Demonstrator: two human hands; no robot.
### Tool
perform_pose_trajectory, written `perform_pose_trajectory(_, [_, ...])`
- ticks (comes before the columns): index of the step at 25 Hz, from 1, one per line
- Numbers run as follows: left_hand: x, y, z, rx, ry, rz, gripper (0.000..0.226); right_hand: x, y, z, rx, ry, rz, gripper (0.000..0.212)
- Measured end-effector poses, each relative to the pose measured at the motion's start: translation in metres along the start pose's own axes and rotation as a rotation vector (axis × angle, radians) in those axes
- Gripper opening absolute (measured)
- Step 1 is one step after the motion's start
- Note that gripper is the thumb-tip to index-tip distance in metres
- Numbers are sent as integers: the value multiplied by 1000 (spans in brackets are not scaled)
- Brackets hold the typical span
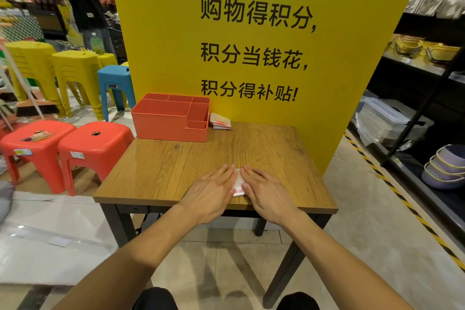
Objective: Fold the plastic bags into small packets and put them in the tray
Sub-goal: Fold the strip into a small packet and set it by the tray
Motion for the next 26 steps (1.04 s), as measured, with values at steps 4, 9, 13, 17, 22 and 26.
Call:
perform_pose_trajectory(4, [-4,-3,1,18,-90,22,59,-1,1,-6,9,30,19,62])
perform_pose_trajectory(9, [-7,-6,1,100,-234,-13,60,-1,0,-7,35,106,38,60])
perform_pose_trajectory(13, [-6,-17,9,135,-228,35,59,-4,-16,4,91,208,77,57])
perform_pose_trajectory(17, [9,-44,21,110,-154,280,54,-10,-46,17,6,112,-106,35])
perform_pose_trajectory(22, [37,-66,24,60,90,361,27,-21,-65,11,-50,12,-104,35])
perform_pose_trajectory(26, [72,-71,26,2,210,314,28,-32,-89,1,15,27,-38,46])
Point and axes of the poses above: each hand's wrist, its own y-axis away from the middle knuckle, its own z-axis out of the back of the hand, x = y × z, the point moved 6 cm from there along -y, towards the middle knuckle, and after that the axes turned 5 degrees about y, right-handed, at the moved point
